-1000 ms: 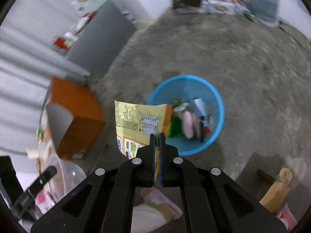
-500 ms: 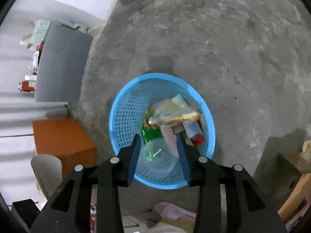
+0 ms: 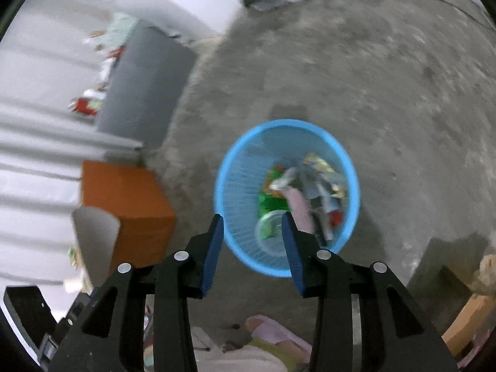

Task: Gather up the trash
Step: 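Move both grippers back over the table, then grasp the white AD bottle with the right gripper while the left gripper reaches the blue-pink snack bag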

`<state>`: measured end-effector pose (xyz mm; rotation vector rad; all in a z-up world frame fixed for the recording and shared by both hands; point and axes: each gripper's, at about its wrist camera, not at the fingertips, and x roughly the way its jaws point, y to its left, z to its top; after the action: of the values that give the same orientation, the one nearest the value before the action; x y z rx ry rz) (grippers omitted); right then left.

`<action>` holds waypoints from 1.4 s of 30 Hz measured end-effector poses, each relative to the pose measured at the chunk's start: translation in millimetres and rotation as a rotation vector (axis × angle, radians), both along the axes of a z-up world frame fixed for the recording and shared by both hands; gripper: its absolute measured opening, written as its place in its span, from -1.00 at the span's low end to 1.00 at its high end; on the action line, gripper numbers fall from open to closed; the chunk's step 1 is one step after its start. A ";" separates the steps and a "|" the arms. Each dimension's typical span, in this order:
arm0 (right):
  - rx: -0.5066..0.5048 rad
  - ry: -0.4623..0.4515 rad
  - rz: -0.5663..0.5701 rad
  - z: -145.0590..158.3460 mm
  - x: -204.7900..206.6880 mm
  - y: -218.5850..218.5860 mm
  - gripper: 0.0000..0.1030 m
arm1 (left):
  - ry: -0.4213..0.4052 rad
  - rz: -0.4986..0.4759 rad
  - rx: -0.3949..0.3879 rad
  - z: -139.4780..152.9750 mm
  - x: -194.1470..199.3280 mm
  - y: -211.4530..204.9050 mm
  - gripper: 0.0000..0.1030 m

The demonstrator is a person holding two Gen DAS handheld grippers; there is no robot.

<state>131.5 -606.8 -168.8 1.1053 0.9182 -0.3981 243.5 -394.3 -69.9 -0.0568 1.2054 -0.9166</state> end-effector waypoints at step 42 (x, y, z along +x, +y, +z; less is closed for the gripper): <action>-0.490 -0.218 1.588 161.8 81.8 584.9 0.23 | -0.090 0.910 -0.138 59.5 -170.5 597.8 0.32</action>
<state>213.3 -21.9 -7.0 -0.2170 1.1353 0.7678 73.0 203.5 -10.4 -0.6167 0.8812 -0.1906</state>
